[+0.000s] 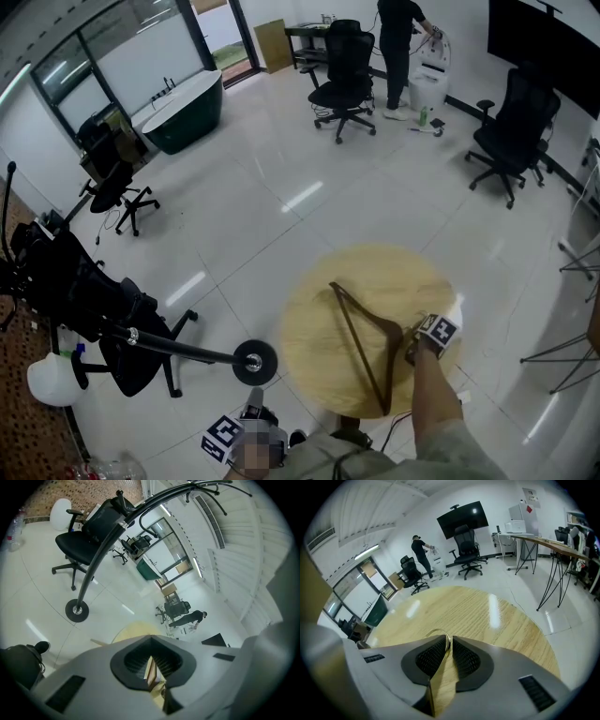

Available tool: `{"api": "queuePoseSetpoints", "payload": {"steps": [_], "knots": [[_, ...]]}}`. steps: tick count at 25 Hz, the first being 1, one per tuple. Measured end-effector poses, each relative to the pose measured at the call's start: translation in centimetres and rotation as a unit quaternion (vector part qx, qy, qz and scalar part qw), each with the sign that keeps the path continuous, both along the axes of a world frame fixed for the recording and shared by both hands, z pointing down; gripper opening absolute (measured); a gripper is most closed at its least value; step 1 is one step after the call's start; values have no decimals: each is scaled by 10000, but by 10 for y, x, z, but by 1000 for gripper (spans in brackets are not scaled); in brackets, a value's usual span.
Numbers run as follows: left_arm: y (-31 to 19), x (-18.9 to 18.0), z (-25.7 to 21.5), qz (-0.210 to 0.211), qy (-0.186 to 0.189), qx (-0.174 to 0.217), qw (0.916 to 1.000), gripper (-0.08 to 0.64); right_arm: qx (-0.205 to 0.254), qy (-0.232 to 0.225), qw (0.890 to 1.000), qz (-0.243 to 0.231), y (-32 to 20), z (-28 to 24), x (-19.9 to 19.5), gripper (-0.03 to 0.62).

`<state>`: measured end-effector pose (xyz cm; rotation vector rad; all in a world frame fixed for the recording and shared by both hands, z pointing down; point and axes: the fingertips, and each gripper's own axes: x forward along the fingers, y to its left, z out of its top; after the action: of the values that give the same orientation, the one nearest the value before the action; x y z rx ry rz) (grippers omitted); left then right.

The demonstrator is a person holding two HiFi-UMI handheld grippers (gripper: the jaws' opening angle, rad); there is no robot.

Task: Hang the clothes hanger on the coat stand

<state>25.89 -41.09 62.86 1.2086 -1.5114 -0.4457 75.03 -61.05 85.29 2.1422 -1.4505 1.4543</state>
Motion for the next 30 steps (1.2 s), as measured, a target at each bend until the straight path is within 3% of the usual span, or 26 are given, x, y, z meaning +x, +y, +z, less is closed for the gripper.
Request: {"api": "queuePoseSetpoints", "payload": {"steps": [2,10,14,18,21,30], "knots": [[2,-3,0,-58,-12,-3,10000,17,66,-68,9999,33,-2,-2,-1,11],[6,-3,6,-124,46,-14,9999,17,914,-271,9954,-53,-9,-25,-7,5],[8,-3,8,-108,78,-32,9999,17,1668,-361,9852,-142,-8,-59,-19,2],[13,-7,10,-156,86,-42,9998,17,2618,-175,9625,-691,-10,-127,-49,2],[22,-14,11,-216,132,-25,9997,17,3082,176,9428,-1255,-6,-172,-79,2],[114,-141,-3,-423,438,244,9978,17,3561,1701,8826,-2554,76,-255,-249,2]]}}
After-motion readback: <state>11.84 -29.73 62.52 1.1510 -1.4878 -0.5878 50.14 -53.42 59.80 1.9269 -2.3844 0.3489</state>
